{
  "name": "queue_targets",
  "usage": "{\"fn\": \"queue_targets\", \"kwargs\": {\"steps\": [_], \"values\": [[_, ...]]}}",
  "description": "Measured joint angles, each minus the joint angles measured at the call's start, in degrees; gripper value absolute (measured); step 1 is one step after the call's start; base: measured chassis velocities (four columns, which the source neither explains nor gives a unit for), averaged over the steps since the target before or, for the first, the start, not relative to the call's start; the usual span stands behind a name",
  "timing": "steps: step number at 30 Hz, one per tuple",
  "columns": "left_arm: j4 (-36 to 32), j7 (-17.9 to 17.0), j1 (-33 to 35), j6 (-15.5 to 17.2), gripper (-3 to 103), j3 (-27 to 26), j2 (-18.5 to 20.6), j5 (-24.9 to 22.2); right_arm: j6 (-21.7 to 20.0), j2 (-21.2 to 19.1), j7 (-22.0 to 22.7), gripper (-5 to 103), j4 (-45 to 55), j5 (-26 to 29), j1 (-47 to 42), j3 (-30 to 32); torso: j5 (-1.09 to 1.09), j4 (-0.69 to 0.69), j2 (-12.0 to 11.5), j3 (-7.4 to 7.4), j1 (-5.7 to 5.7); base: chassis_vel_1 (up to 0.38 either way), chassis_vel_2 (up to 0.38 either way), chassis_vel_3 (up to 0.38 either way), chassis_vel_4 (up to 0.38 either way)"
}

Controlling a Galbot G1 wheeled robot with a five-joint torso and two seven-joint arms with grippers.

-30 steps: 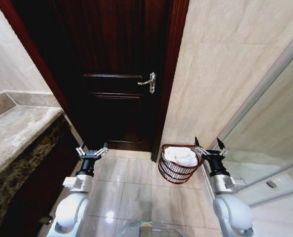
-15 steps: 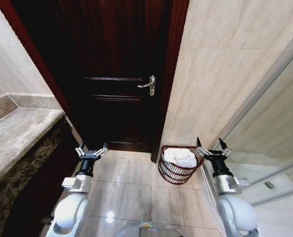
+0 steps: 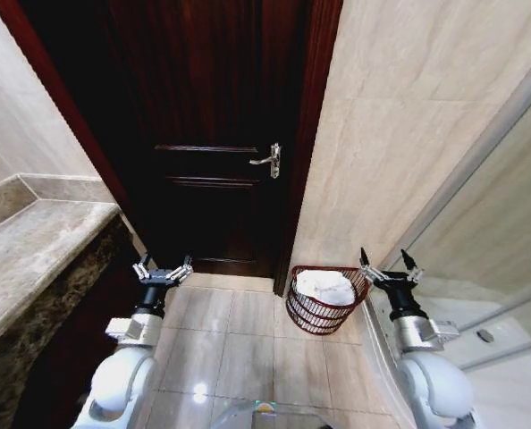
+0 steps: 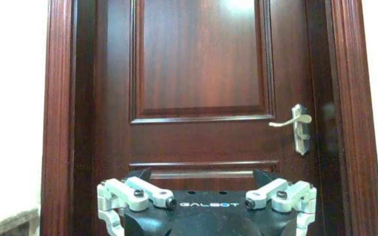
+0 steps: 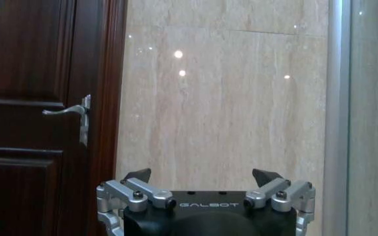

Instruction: Discard the used towel into the hamper.

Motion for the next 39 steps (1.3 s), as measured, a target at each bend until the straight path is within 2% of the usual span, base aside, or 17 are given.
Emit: {"fn": "queue_targets", "kwargs": {"steps": [13,16,23,39], "values": [[-1.0,-0.4,0.0,1.3,100,0.4,-0.7,-0.1,-0.3,0.2,0.0,100,0.3,-0.1,0.1,-0.2,0.00,0.00,3.2,1.75,1.42,0.000,0.000,0.000,0.000],[-0.9,-1.2,-0.1,1.9,100,0.2,-0.8,1.2,-0.3,0.2,0.0,100,0.6,-0.2,0.2,-0.2,0.00,0.00,4.4,2.45,1.97,0.000,0.000,0.000,0.000],[-0.3,-1.3,-0.1,1.9,100,-0.2,-0.8,2.7,-0.3,0.1,0.0,100,0.7,-0.2,0.2,0.1,0.00,0.00,6.0,3.27,2.68,0.000,0.000,0.000,0.000],[0.7,-1.3,0.4,1.4,100,-0.8,-1.1,3.6,-0.3,0.3,-0.1,100,0.5,0.0,0.5,0.6,0.00,0.00,11.1,6.12,5.00,0.000,0.000,0.000,0.000]]}}
